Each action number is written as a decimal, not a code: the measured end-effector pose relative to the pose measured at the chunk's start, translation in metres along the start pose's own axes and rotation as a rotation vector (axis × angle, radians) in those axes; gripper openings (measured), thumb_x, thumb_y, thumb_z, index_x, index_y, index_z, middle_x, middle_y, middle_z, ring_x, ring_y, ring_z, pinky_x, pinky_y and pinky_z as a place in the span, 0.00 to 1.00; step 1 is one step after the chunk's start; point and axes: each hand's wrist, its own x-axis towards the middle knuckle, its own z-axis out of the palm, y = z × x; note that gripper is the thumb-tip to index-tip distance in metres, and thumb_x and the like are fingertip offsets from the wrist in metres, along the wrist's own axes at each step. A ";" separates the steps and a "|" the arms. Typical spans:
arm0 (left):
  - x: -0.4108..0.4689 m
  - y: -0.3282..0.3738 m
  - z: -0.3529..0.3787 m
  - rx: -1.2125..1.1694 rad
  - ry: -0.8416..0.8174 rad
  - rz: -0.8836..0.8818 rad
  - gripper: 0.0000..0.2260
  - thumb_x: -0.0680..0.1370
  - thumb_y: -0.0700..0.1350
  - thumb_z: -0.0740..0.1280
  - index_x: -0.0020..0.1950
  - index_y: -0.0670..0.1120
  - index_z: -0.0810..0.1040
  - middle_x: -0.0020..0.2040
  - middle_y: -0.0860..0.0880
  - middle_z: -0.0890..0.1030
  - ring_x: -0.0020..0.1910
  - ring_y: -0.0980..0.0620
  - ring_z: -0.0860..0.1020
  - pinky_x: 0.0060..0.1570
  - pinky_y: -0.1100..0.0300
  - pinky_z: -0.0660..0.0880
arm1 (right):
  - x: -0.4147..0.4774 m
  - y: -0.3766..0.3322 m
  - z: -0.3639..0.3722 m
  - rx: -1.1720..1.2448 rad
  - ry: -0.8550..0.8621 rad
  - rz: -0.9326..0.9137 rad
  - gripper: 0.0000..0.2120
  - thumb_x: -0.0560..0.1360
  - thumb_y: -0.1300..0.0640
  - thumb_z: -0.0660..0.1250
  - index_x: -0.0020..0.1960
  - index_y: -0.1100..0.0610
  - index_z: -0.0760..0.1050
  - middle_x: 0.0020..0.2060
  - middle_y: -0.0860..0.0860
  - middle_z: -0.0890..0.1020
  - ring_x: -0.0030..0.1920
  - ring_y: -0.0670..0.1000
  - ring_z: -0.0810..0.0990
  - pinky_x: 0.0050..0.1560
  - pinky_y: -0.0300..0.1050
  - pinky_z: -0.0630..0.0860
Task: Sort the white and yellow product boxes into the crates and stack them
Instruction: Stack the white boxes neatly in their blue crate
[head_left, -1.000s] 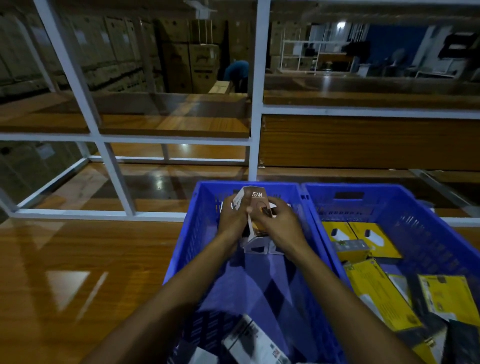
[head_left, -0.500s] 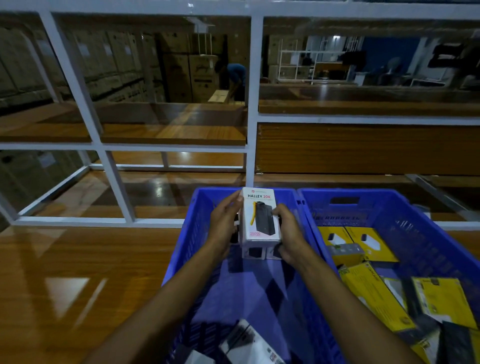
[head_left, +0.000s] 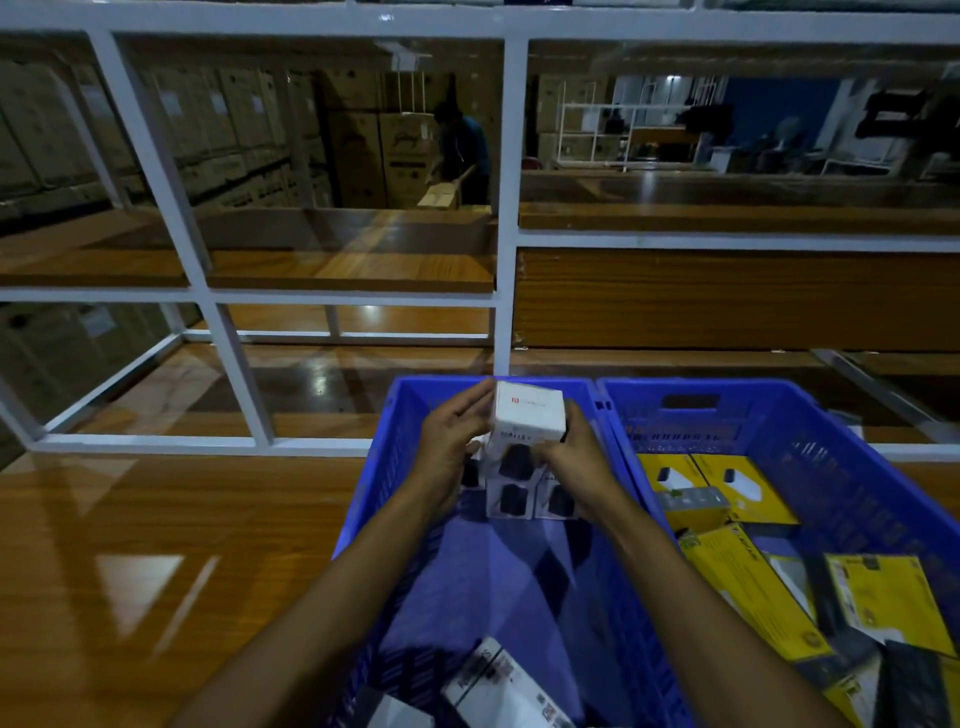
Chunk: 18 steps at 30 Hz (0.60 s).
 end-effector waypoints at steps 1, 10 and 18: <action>0.001 -0.001 -0.001 0.013 -0.013 0.015 0.21 0.76 0.37 0.65 0.68 0.50 0.77 0.63 0.50 0.81 0.62 0.50 0.79 0.56 0.49 0.78 | -0.001 0.000 -0.003 -0.038 -0.004 -0.030 0.32 0.69 0.74 0.66 0.68 0.53 0.67 0.58 0.49 0.78 0.57 0.46 0.77 0.42 0.36 0.78; 0.003 -0.004 -0.004 0.091 0.057 0.032 0.12 0.77 0.40 0.70 0.60 0.48 0.82 0.56 0.51 0.85 0.57 0.51 0.82 0.50 0.58 0.79 | 0.001 -0.005 -0.008 0.071 0.025 -0.007 0.23 0.70 0.75 0.58 0.58 0.55 0.75 0.48 0.48 0.81 0.48 0.46 0.79 0.38 0.40 0.74; 0.001 -0.002 0.001 0.047 0.097 -0.070 0.12 0.78 0.47 0.70 0.60 0.45 0.79 0.50 0.45 0.85 0.46 0.46 0.84 0.45 0.52 0.82 | 0.007 0.003 -0.006 0.428 -0.040 0.348 0.18 0.79 0.47 0.57 0.57 0.57 0.78 0.38 0.56 0.82 0.36 0.55 0.79 0.29 0.44 0.74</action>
